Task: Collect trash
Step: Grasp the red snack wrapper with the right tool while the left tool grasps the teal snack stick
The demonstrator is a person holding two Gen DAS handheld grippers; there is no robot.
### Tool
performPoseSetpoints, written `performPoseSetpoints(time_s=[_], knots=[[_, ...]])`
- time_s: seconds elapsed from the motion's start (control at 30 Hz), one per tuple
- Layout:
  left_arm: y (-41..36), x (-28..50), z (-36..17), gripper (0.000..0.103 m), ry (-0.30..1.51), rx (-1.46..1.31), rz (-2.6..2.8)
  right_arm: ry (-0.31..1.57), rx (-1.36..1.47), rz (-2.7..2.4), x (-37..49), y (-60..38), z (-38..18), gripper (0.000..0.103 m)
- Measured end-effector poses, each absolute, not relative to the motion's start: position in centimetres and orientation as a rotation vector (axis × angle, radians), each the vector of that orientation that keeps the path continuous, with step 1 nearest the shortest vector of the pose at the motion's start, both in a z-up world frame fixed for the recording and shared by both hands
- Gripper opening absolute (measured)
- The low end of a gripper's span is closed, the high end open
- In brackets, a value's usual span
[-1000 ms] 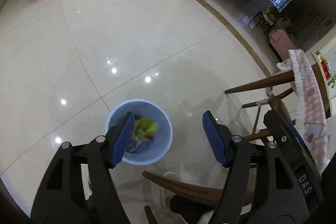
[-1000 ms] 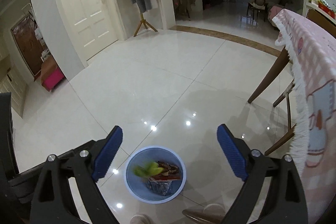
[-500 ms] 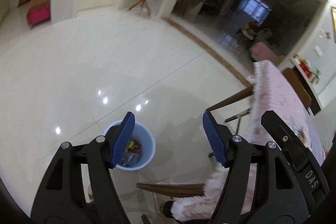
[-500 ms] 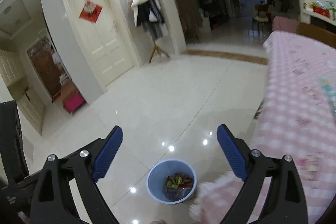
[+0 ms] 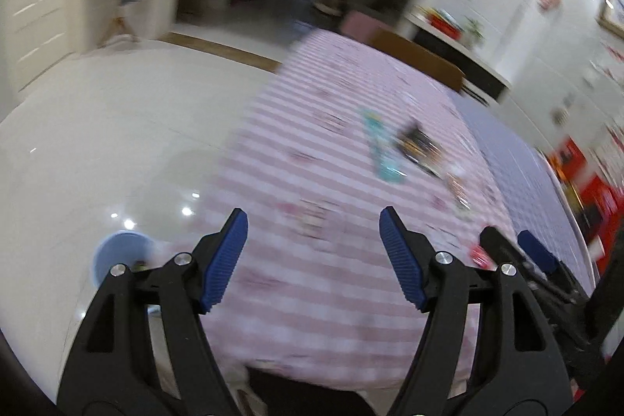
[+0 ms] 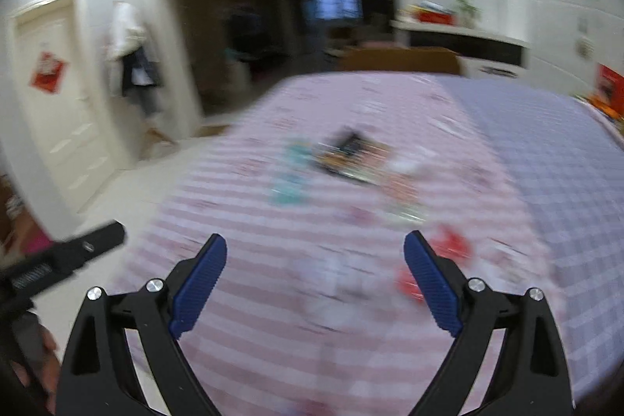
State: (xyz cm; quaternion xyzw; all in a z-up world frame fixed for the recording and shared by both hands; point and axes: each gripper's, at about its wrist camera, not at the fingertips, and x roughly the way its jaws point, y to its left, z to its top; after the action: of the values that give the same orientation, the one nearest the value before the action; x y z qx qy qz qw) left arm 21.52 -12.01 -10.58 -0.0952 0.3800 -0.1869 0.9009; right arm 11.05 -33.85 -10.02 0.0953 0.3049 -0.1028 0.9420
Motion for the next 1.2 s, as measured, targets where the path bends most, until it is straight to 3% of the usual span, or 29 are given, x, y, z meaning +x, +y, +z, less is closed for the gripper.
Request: performPoseSetpoints(time_s=[0.3, 0.33, 0.37, 0.4, 0.5, 0.73, 1.2], knots=[[-19.9, 20.9, -11.8, 0.069, 0.845, -0.077, -0.47, 0.761, 0.205, -0.308, 10.8, -40.2, -14.3, 0.09], [-19.8, 20.8, -11.8, 0.07, 0.848, -0.068, -0.467, 0.772, 0.201, -0.306, 11.1, -40.5, -14.5, 0.085], [-19.9, 21.0, -11.9, 0.07, 0.85, -0.06, -0.462, 0.781, 0.205, -0.301, 11.6, -40.9, -14.7, 0.071], [-19.9, 21.2, -12.0, 0.07, 0.85, -0.057, -0.457, 0.791, 0.206, -0.301, 12.1, -41.1, -14.8, 0.065], [-20.1, 21.9, -12.3, 0.07, 0.86, -0.053, -0.444, 0.838, 0.184, -0.289, 13.7, -41.1, -15.5, 0.059], [-21.3, 24.1, -13.1, 0.07, 0.884, -0.052, -0.454, 0.831, 0.158, -0.249, 15.7, -42.2, -15.2, 0.021], [-26.2, 31.1, -14.7, 0.069, 0.954, -0.032, -0.473, 0.703, 0.234, -0.151, 19.0, -44.1, -11.2, 0.018]])
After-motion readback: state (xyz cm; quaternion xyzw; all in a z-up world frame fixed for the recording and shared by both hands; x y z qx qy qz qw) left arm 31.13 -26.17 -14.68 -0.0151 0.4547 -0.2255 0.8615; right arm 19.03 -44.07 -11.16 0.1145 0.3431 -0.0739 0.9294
